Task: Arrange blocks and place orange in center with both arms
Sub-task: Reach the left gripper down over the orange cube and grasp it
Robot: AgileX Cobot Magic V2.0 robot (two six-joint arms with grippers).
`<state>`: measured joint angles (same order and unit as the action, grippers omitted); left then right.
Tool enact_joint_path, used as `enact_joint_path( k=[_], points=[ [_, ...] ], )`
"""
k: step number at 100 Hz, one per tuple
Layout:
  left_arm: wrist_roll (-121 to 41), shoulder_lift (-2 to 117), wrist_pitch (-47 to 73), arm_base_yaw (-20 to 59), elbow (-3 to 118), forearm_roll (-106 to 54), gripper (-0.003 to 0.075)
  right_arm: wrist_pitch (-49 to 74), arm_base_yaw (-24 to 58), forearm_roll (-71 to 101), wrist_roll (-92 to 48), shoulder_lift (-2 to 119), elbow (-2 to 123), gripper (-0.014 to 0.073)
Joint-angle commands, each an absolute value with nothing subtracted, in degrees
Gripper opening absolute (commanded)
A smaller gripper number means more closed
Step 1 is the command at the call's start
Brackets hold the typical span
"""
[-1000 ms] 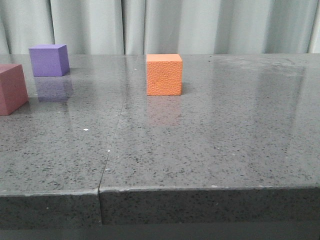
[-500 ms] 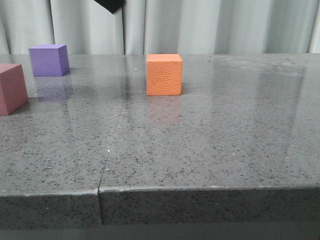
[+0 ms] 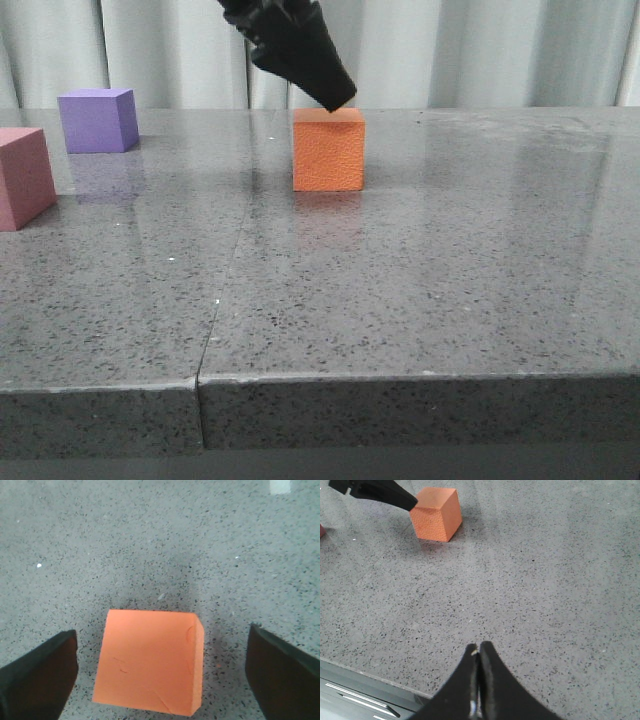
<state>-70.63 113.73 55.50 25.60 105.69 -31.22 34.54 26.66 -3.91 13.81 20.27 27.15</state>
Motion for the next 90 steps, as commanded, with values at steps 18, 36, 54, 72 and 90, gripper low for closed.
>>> enact_joint_path(
  k=[18, 36, 54, 72, 90],
  points=[
    [-70.58, 113.73, 53.00, 26.06, 107.58, -34.05, 0.0638, 30.58, 26.79, -4.65, 13.27, 20.63, 28.73, -0.0069],
    [-70.58, 114.74, 53.00, 26.06, 107.58, -34.16, 0.0638, 30.55, 26.79, -4.65, 13.27, 20.63, 28.73, -0.0069],
    [-70.58, 116.03, 53.29, 26.06, 107.58, -33.39, 0.0638, 30.55, 26.79, -4.65, 13.27, 20.63, 28.73, -0.0069],
    [-70.58, 116.63, 53.58, 26.06, 107.58, -33.39, 0.0637, 30.55, 26.79, -4.65, 13.27, 20.63, 28.73, -0.0069],
    [-70.58, 116.63, 53.39, 26.06, 107.58, -33.39, 0.0538, 30.55, 26.79, -4.65, 13.27, 20.63, 28.73, -0.0069]
  ],
)
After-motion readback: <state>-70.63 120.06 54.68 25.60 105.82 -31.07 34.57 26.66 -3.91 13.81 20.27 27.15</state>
